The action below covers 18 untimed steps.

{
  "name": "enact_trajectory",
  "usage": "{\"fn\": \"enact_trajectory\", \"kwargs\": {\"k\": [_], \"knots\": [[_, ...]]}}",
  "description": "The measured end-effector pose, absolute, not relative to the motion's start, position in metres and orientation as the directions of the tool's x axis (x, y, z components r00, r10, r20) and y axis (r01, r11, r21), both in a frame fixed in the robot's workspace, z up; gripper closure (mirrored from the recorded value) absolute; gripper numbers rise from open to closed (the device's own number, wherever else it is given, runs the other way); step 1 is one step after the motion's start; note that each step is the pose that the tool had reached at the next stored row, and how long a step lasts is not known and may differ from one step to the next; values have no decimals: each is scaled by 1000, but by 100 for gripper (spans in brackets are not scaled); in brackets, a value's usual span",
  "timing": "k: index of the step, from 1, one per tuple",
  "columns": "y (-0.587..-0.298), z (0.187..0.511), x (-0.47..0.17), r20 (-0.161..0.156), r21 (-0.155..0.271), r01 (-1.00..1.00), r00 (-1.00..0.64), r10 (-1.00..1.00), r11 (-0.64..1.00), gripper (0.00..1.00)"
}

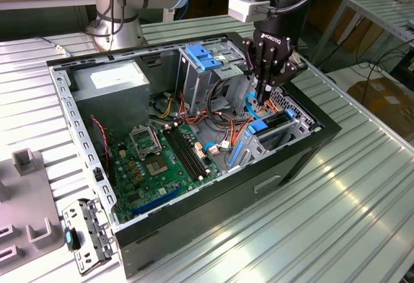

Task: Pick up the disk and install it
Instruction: 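Insert the second disk wire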

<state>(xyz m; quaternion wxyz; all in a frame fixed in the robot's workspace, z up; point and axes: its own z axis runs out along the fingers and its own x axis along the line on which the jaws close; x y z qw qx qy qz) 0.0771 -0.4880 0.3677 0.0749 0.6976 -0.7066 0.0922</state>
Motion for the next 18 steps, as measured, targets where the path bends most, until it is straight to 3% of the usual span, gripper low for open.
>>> {"fn": "enact_trajectory", "kwargs": {"k": [10,18], "knots": [[-489,365,90,232,-40,-999,-17,-973,8,84],[-505,363,90,197,-53,-999,-20,-980,9,84]]}}
